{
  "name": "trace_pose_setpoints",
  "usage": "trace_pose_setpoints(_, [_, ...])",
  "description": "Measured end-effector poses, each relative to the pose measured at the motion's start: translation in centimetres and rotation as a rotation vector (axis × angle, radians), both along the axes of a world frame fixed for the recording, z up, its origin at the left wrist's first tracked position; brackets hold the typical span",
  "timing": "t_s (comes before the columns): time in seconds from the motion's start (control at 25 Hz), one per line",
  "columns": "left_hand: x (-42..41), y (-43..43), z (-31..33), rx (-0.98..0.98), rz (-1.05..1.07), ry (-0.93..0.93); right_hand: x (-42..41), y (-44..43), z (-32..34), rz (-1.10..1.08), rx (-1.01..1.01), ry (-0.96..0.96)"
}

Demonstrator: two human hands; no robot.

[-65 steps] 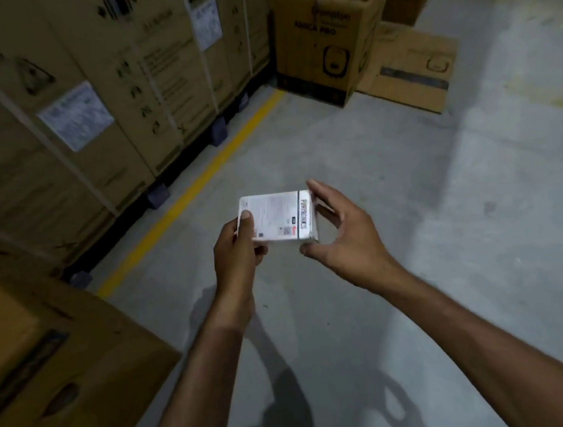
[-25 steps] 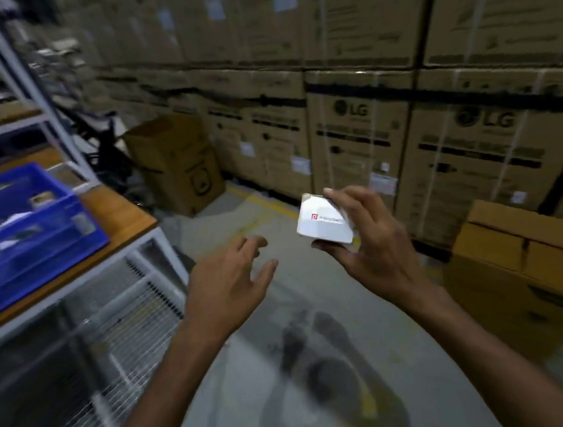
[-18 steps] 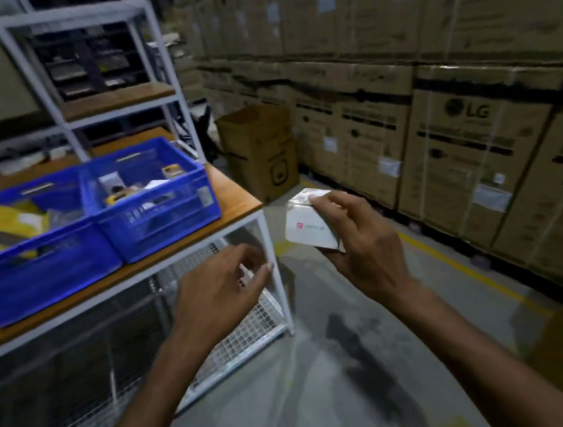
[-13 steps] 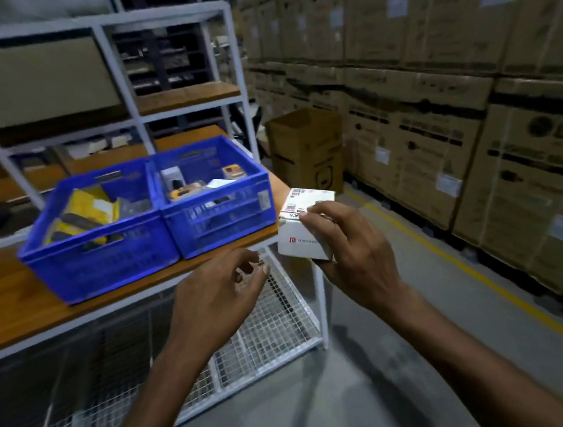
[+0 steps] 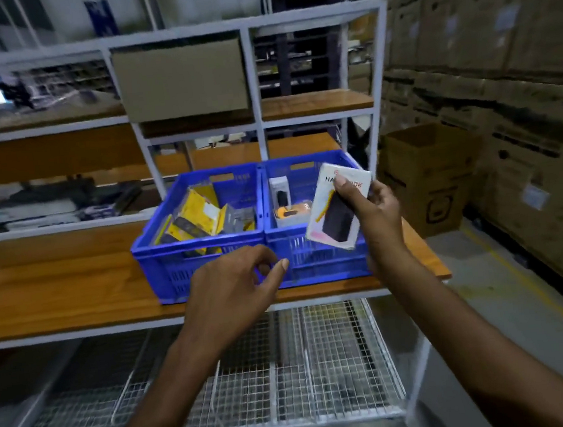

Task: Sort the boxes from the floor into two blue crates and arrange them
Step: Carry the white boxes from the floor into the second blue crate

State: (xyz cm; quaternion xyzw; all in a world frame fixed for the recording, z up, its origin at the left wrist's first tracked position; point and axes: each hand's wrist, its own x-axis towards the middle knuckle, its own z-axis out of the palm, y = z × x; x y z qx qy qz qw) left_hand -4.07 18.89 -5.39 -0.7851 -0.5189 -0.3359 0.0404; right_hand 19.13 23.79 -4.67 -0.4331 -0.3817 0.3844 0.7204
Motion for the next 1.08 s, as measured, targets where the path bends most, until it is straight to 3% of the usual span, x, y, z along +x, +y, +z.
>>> trace_pose_setpoints(0.16, [-1.0,4.6,-0.2,-0.018,0.044,0.007,-0.4,6.5,-0.6,0.002,-0.083,-0.049])
trace_pose_setpoints(0.4, [-2.0,13.3,-1.1,-0.015,-0.014,0.020,0.7,15.4,-0.7,-0.109,-0.047,-0.367])
trace_pose_setpoints(0.52, [-1.9,18.6,-1.7,-0.013,-0.084,0.016,2.0,20.0,-1.4,-0.210,-0.128,-0.460])
trace_pose_setpoints(0.8, [0.7,28.7,-3.7,-0.080,-0.284,0.145,2.2,25.1,-5.5,0.062,-0.395,-0.471])
trace_pose_setpoints(0.92, [2.5,30.8,-4.8,-0.135,-0.356,0.213,1.9,26.3,-7.4,0.095,-0.476,-0.680])
trace_pose_setpoints(1.08, [4.9,31.6,-5.4,-0.194,-0.409,0.195,2.9,27.3,-6.2,-0.070,-0.518,-1.091])
